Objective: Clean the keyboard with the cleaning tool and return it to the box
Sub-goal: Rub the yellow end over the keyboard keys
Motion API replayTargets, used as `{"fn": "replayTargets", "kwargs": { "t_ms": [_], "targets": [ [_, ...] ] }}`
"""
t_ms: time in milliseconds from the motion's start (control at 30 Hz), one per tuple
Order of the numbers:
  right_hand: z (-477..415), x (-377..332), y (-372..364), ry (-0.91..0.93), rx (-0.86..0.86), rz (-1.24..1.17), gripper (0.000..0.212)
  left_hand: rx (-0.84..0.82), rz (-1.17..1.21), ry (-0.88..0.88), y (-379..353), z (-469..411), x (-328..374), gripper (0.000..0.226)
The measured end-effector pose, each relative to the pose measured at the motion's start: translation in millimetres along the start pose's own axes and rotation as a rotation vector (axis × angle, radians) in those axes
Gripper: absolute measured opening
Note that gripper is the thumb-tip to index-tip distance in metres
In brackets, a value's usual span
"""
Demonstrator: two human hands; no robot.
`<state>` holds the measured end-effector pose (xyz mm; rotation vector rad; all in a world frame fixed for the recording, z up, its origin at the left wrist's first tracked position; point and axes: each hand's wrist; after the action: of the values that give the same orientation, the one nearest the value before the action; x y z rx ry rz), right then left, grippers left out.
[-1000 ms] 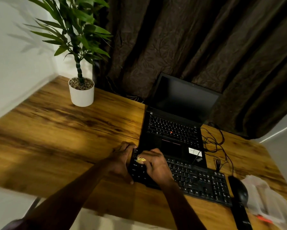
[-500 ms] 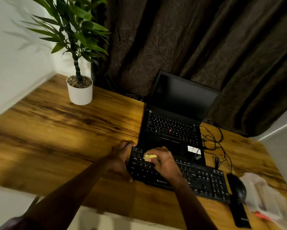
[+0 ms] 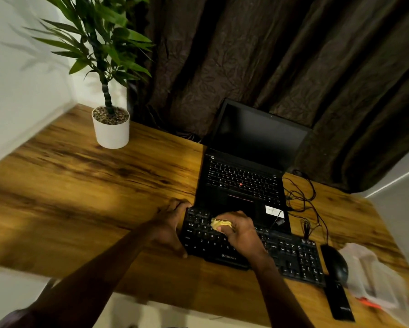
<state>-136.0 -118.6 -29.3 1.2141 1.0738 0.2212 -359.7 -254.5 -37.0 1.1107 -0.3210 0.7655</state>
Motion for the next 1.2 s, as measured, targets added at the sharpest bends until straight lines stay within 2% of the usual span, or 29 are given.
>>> {"fn": "replayTargets", "kwargs": {
  "t_ms": [100,367,567,833,1033,1200],
  "targets": [
    [-3,-11,-6,0.071,-0.027,-0.004,0.028,-0.021,0.008,-0.004,2,1,1,0.147],
    [16,19,19,0.009,-0.018,0.032,0.031,0.074,-0.063,-0.049,7,8,11,0.136],
    [8,2,8,0.076,-0.012,-0.022,0.027,0.072,-0.013,-0.051,10,11,7,0.143],
    [27,32,27,0.024,-0.037,0.114,0.033,0.033,-0.042,-0.048,15,19,21,0.127],
    [17,11,22,0.026,-0.023,0.021,0.030,0.087,-0.093,-0.075,16,20,24,0.129],
    [28,22,28,0.056,-0.041,0.067,0.028,0.062,-0.074,-0.069,16,18,24,0.130]
  ]
}}
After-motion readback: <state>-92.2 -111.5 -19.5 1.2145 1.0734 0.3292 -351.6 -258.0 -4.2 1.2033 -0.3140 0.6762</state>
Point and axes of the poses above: each hand's wrist, its own z-axis away from the middle knuckle, its own y-axis out of the back of the hand, x = y × z, and after that the axes turned 1 degree about -x, right-handed
